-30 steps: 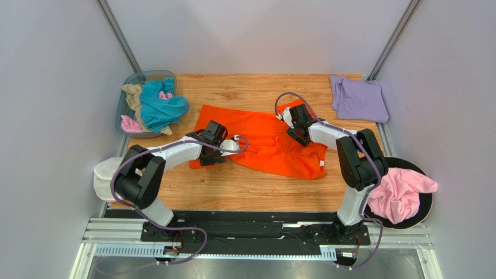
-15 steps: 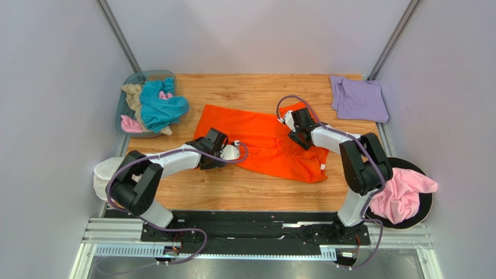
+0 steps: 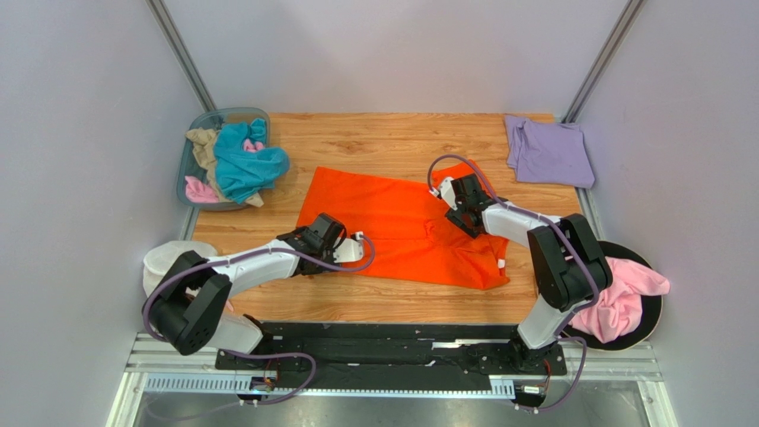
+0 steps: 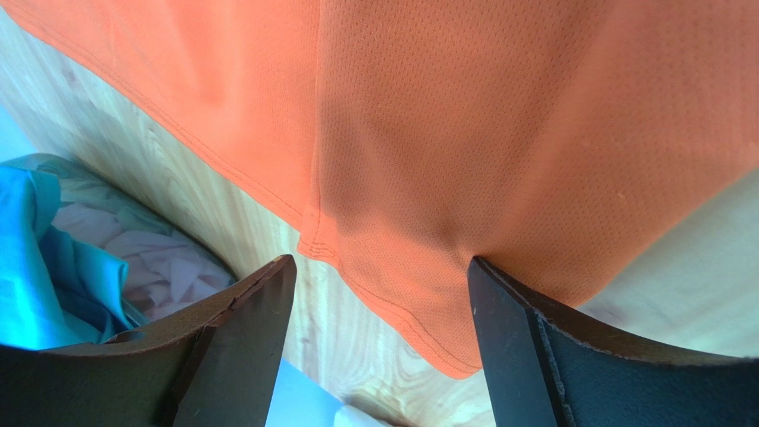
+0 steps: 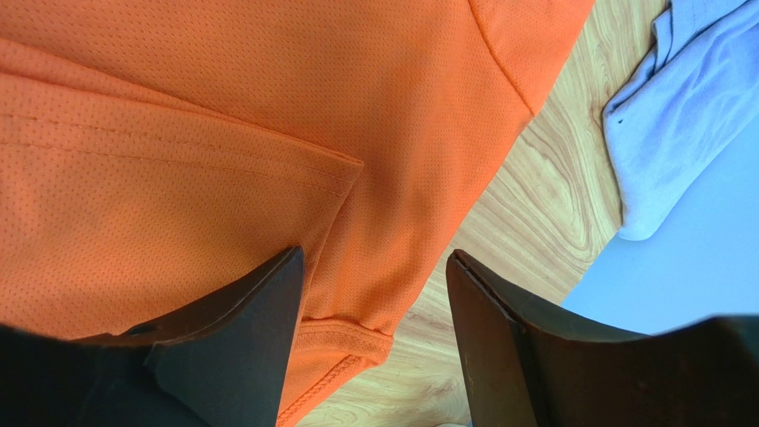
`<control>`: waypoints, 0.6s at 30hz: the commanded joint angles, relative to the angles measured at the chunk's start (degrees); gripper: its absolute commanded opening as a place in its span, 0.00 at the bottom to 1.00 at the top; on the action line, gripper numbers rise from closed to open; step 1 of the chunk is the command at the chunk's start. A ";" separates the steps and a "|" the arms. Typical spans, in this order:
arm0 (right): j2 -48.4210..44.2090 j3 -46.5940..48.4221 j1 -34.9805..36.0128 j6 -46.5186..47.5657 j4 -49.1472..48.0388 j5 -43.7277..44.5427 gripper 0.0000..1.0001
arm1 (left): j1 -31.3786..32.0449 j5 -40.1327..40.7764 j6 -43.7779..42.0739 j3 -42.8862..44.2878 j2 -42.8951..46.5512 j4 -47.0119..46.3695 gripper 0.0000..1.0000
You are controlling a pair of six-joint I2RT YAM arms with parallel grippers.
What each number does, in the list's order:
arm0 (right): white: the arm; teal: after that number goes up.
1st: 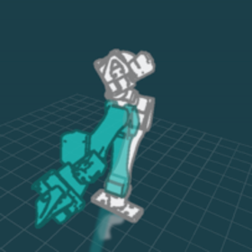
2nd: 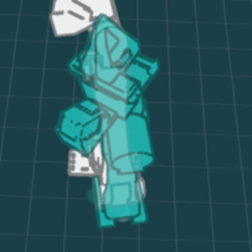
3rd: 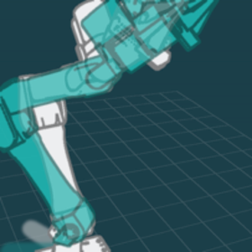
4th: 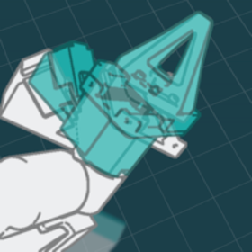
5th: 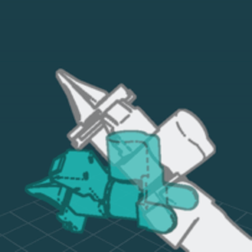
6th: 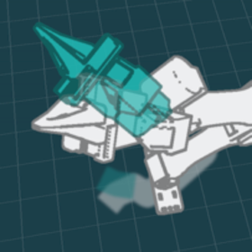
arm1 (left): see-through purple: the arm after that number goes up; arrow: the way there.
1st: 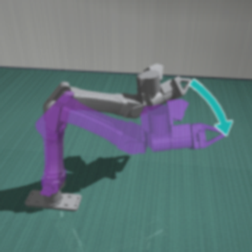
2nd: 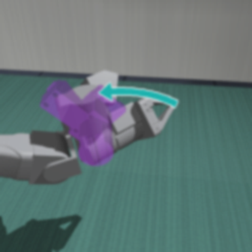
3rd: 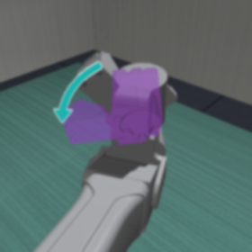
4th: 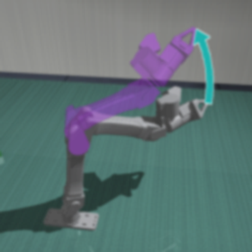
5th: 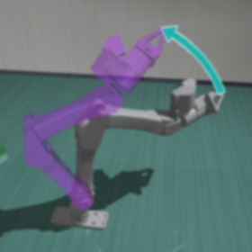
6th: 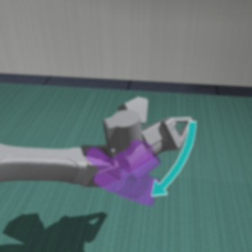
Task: Fold and stack the t-shirts
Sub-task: Fold the tshirt
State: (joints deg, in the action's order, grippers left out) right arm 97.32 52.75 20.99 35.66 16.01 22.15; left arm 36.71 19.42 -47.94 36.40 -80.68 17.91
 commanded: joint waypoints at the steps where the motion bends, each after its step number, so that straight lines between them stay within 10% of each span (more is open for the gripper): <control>1: -1.07 -2.74 0.36 -1.03 2.88 -1.94 0.66 | 2.48 -2.81 4.78 -4.14 2.54 7.05 0.82; 18: -7.40 -6.26 5.19 -2.17 7.10 -2.38 0.66 | 7.85 -1.22 10.68 -9.07 14.59 15.40 0.83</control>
State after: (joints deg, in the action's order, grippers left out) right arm 92.14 48.21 24.93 35.51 19.14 21.12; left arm 44.27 20.05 -40.01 28.91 -67.40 27.53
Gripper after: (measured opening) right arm 0.656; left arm 0.828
